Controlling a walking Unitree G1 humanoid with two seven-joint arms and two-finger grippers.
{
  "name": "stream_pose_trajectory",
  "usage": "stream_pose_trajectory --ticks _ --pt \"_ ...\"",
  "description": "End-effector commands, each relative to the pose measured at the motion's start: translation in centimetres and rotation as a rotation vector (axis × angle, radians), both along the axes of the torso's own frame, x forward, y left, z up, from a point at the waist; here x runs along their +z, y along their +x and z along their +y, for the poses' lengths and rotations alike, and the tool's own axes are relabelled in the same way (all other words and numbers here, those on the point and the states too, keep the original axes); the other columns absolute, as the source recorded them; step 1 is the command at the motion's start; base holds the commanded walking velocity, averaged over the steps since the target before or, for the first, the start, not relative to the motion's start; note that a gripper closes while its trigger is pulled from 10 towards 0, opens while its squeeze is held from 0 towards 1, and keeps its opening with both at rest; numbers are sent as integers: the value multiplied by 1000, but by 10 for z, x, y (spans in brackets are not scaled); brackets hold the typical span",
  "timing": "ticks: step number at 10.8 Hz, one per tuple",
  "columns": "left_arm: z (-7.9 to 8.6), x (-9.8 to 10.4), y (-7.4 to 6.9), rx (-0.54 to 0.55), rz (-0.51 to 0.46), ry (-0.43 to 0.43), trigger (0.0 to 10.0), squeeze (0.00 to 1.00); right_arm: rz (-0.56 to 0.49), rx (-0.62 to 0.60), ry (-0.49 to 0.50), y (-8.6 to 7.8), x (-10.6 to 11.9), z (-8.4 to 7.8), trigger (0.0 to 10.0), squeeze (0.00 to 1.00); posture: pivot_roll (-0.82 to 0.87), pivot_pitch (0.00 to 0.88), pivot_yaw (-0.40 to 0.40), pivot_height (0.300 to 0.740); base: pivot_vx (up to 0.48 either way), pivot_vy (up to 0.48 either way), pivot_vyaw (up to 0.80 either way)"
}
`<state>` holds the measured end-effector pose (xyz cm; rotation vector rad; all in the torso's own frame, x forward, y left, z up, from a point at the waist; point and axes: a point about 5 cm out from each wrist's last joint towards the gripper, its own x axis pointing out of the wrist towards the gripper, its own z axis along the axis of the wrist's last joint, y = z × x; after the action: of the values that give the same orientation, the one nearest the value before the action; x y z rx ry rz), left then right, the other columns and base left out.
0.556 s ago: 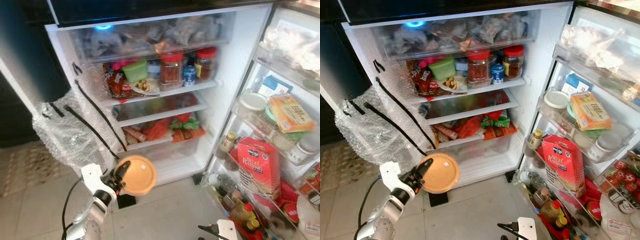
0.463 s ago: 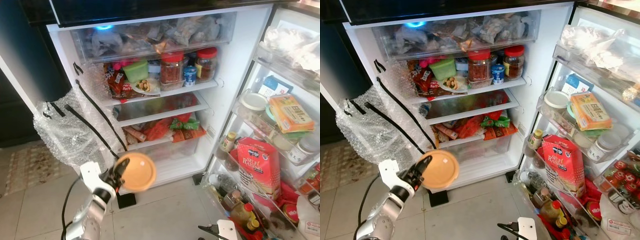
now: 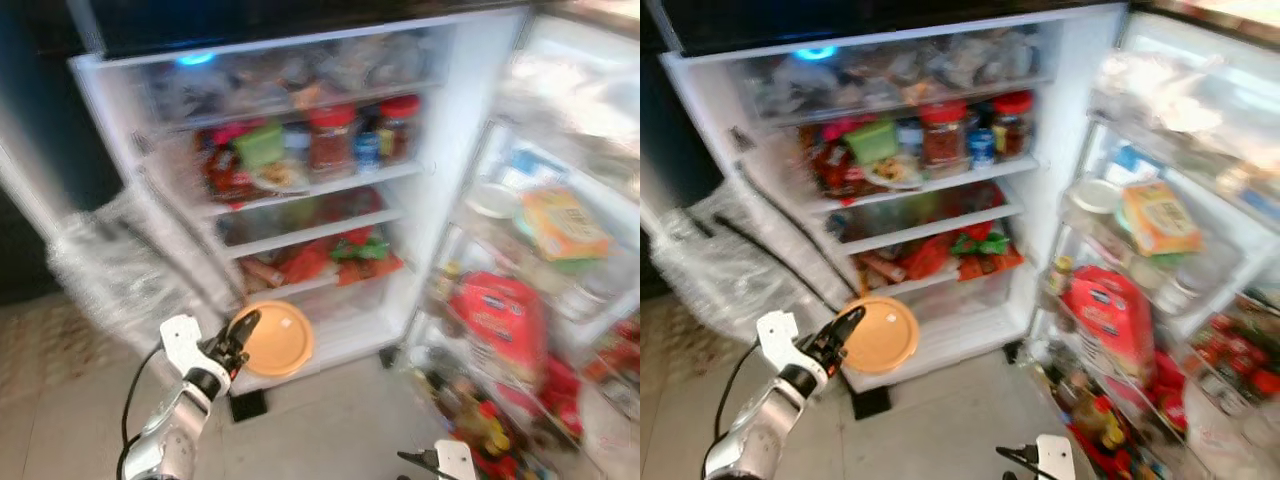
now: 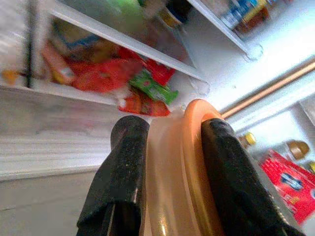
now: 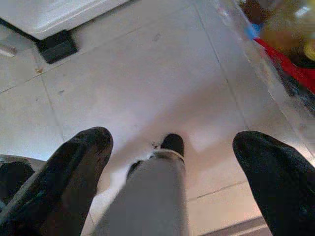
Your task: Restocking fridge
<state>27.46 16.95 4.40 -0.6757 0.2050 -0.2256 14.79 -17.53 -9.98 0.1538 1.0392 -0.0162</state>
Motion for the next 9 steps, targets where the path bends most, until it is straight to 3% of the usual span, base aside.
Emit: stream_pose_trajectory --ticks 1,5,9 --pt "0 6 2 -1 -14 -4 10000 0 8 -12 3 -2 -1 -1 10000 0 1 0 15 740 0 0 0" --pt "0 6 2 5 -5 -8 10000 0 4 -9 6 -2 -1 -1 10000 0 1 0 13 740 0 0 0" --pt "-2 6 2 3 0 -9 10000 0 5 -8 6 -1 0 -2 10000 0 1 0 11 740 271 0 0"
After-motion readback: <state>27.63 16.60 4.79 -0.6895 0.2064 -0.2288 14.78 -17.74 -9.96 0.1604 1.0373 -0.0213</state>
